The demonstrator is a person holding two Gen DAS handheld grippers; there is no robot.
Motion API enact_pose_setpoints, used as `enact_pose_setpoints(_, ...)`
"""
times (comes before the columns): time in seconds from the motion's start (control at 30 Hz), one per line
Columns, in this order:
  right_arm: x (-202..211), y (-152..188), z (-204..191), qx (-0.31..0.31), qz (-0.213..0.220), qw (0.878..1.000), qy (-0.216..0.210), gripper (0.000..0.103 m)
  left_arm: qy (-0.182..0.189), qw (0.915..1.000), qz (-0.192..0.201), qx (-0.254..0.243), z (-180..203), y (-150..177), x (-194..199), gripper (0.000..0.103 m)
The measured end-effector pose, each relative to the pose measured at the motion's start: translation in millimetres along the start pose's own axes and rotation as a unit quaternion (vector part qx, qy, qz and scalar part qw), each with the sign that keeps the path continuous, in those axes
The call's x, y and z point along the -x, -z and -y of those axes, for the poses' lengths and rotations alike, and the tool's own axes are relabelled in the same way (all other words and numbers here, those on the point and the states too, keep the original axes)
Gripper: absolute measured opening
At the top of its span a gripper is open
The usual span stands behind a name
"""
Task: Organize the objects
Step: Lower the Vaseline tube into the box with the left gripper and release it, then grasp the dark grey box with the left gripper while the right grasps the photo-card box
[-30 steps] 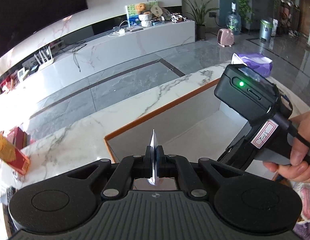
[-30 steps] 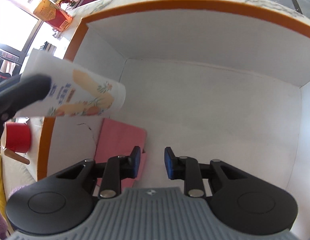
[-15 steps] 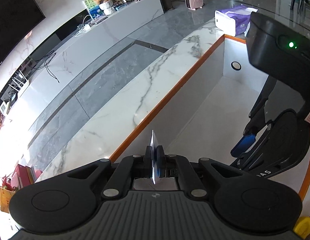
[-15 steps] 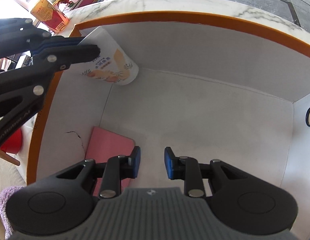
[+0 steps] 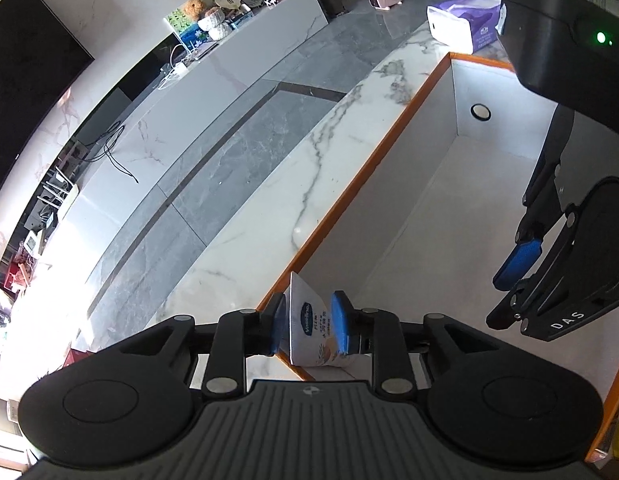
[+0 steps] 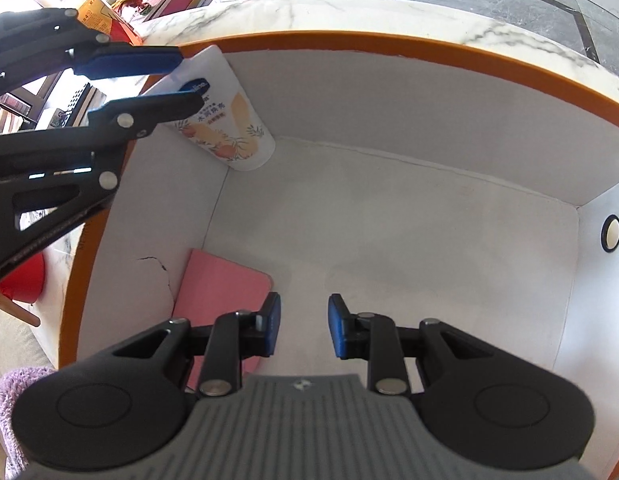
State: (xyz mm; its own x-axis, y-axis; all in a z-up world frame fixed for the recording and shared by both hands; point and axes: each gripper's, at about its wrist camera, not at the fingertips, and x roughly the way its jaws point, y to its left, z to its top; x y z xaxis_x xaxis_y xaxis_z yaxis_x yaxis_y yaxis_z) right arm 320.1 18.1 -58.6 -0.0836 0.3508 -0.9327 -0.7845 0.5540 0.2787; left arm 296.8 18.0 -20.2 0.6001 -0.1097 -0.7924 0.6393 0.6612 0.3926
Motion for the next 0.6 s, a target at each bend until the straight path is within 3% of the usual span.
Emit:
enact_pose_setpoints(0.2,18,4,-13,0.007,0.032,0.999,-0.002,0.029,0.008,0.9976,0.046,0.05,-3,1,46,0.038)
enact_pose_setpoints(0.4,63,36,-26,0.019,0.11,0.994,-0.017,0.029,0.015,0.987,0.077,0.14,2,15,109,0.039)
enact_pose_setpoints(0.6,101,93,-54,0.054,0.212,0.976,-0.005,0.048,0.031,0.9716,0.074,0.223,26,51,158,0.039)
